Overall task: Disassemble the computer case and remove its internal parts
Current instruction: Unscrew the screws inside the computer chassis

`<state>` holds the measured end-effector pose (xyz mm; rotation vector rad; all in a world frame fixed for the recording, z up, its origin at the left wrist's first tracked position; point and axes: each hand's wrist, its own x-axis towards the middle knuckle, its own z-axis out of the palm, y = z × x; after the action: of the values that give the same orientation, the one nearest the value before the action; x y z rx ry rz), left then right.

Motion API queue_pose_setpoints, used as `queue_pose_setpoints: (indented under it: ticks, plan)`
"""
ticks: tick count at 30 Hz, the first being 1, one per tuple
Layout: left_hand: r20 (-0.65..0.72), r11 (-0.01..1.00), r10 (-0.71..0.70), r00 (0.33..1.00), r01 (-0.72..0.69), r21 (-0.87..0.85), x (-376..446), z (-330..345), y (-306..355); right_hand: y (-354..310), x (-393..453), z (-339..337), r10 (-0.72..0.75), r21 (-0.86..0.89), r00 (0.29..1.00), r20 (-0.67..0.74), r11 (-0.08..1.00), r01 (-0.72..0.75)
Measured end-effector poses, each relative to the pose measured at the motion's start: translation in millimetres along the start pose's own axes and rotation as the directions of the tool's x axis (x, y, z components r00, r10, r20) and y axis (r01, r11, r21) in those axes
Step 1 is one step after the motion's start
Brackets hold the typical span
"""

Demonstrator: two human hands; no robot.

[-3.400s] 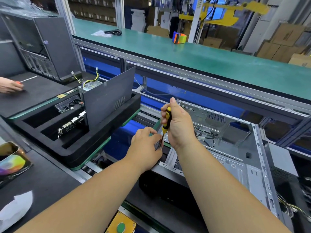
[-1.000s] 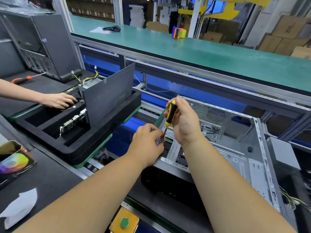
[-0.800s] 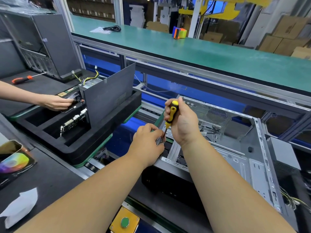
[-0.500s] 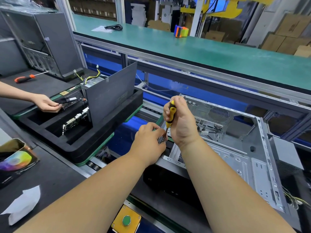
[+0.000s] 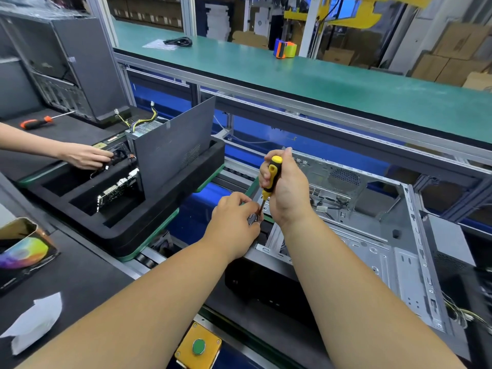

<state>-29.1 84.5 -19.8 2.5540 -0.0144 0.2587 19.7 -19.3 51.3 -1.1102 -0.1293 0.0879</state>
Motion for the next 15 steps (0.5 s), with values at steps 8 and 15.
queue_pose_setpoints:
  ticks: [8,15]
  plan:
    - [0.002,1.0,-0.004,1.0,0.004,0.0,-0.2,0.1,-0.1,3.6,-3.1,-4.2,-0.074,-0.038,0.994,0.081,0.996,0.077]
    - [0.017,1.0,0.002,1.0,-0.002,-0.003,-0.2,0.3,-1.1,-1.5,2.3,-9.4,-0.04,-0.133,0.999,0.003,0.99,0.041]
